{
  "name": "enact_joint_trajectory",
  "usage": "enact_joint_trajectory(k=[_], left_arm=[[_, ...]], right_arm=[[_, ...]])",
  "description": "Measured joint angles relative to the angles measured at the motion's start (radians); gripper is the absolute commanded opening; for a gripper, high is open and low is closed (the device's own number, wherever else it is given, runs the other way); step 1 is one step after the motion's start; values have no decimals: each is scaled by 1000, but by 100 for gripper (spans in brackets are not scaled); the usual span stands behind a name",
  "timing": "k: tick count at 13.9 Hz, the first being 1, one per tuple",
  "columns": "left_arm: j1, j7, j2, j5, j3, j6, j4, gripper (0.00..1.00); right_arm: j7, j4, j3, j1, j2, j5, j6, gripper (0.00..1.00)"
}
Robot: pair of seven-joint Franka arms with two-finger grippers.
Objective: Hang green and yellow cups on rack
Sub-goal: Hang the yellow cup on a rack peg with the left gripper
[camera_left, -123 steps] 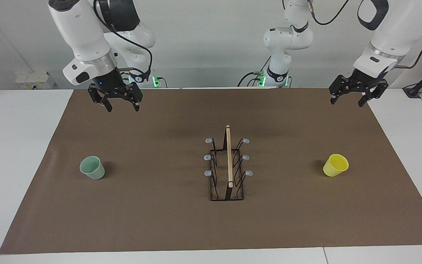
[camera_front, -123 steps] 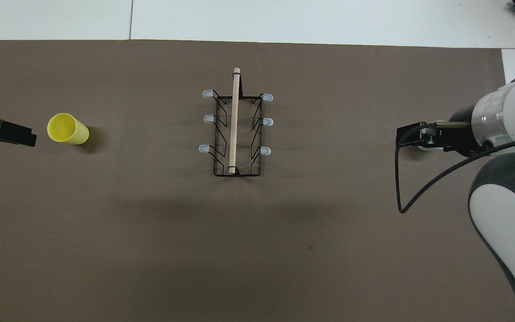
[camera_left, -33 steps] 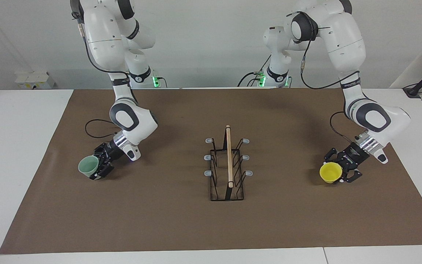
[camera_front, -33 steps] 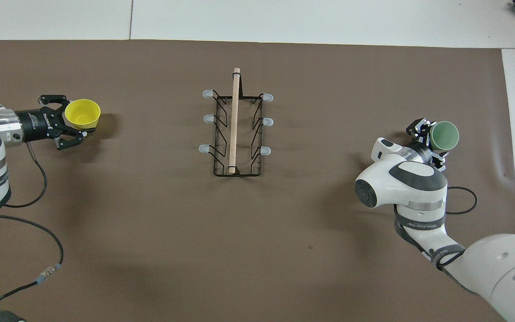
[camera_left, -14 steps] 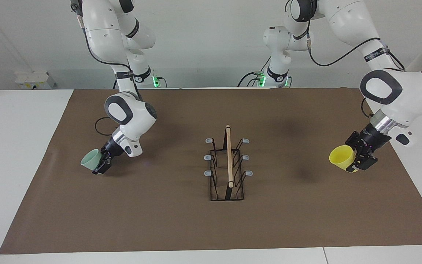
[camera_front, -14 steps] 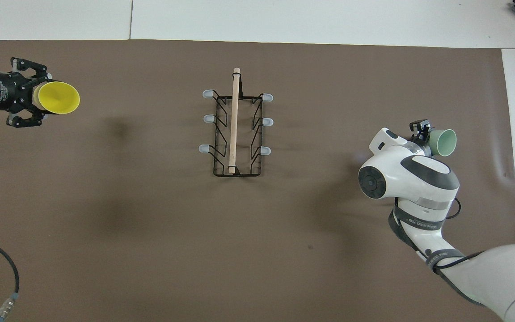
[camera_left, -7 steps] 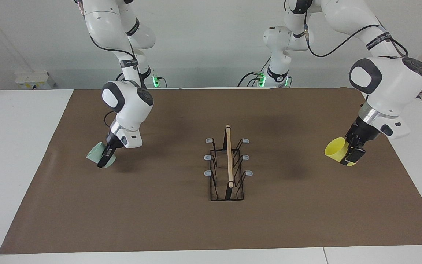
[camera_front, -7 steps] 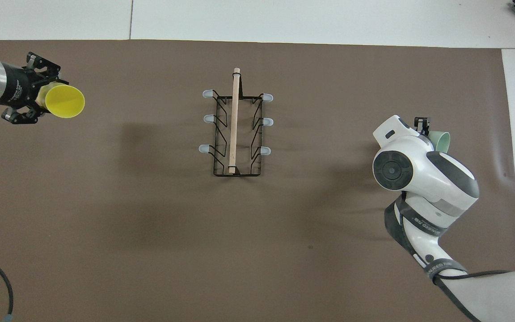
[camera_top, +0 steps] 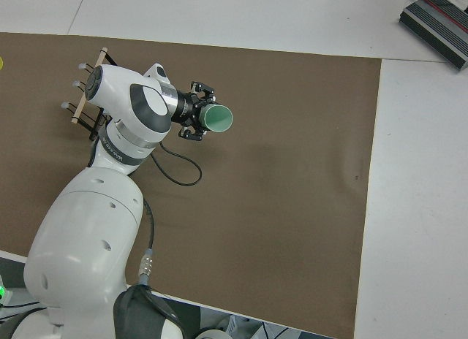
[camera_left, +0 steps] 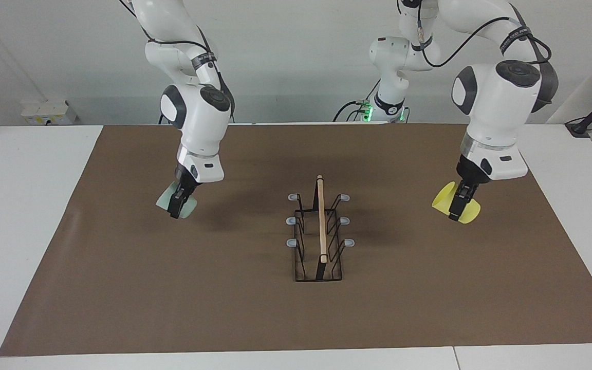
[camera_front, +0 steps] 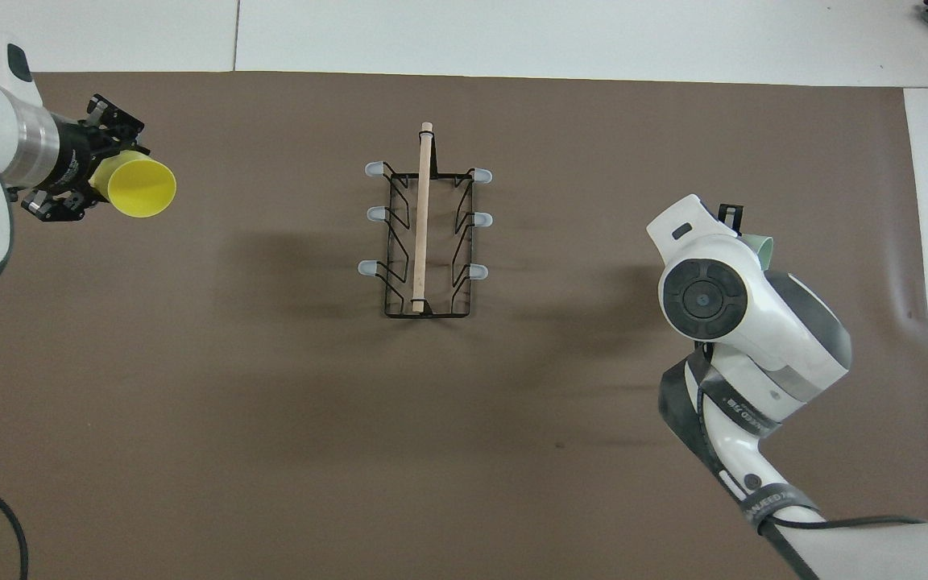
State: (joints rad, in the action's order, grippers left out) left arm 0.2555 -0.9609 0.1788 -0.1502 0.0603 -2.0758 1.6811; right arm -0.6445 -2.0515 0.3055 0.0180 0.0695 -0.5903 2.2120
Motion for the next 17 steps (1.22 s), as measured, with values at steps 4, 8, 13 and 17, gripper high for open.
enact_joint_trajectory(k=[4, 8, 13, 17], left_arm=[[0, -139, -42, -221, -124, -246, 163, 0], [0, -181, -87, -322, -189, -486, 328, 0], [-1, -285, -133, -462, -271, -604, 450, 0], [-1, -499, -143, -667, -299, -642, 477, 0]], right_arm=[[-16, 27, 1, 1, -28, 276, 1, 0], [-60, 68, 5, -1, -50, 563, 2, 0], [-197, 79, 11, -3, -101, 901, 36, 0], [-525, 75, 4, 30, -102, 1229, 70, 0]])
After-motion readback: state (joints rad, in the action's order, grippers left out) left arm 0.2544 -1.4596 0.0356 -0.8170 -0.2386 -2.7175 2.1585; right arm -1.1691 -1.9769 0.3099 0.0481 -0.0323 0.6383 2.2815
